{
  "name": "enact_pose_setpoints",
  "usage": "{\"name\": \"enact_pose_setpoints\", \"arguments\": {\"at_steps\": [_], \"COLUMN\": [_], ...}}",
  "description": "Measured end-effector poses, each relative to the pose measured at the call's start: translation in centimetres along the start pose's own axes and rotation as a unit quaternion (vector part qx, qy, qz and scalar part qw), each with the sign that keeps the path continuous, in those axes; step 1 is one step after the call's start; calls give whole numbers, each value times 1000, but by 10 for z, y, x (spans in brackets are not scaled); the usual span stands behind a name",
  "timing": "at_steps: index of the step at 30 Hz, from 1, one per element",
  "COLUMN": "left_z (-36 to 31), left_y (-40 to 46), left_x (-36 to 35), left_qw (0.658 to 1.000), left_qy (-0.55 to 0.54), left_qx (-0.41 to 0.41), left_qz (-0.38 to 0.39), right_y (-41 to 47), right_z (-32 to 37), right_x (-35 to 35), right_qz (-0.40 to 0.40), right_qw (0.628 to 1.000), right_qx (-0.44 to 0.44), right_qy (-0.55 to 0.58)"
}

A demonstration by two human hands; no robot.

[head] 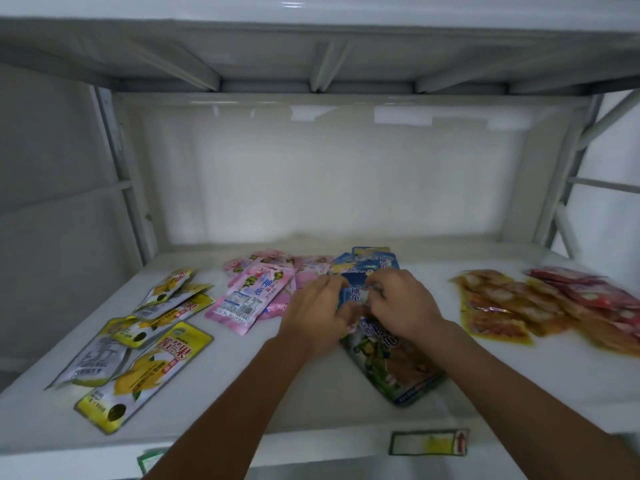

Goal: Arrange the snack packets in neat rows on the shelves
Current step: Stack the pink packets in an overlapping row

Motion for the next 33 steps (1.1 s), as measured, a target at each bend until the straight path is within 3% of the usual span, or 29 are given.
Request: {"name": "enact_pose_setpoints", "arguments": {"at_steps": [12, 17, 21, 24, 26, 28, 30, 31, 33], "left_z": [-18, -14, -16, -13, -12, -15, -14, -11, -5], "left_y": [-30, -37, -35, -30, -22, -12, 0, 8, 19], "left_x": [-23, -28, -25, -25, -20, -14, -9, -10, -12], "left_qw": [1000, 999, 999, 992, 959, 873, 778, 758, 768], "left_qy": [5, 14, 2, -96, -255, -452, -581, -605, -598], "left_qx": [18, 13, 21, 63, 114, 182, 236, 244, 229], "left_qz": [-12, -34, -32, -47, -39, -18, -14, -10, -10], "right_y": [-47, -60, -63, -60, -54, -44, -30, -24, -10], "right_z": [-15, -26, -37, -38, -33, -29, -22, -18, -12], "right_x": [20, 8, 2, 7, 8, 2, -7, -11, -22], "right_qz": [65, 74, 48, -13, -37, -62, -96, -117, -150], "right_qw": [998, 991, 970, 926, 888, 878, 875, 870, 859], "right_qx": [-17, -80, -142, -170, -174, -164, -158, -155, -154], "right_qy": [18, 78, 193, 338, 423, 445, 447, 454, 465]}}
Point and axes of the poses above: each hand's wrist, its own y-axis towards the middle knuckle, its own x-axis out of the back of the hand, z = x × y, the point moved 3 cm from there along y, towards the middle knuckle, and after that the axes turned 7 degrees about x, right-handed, at the moved point
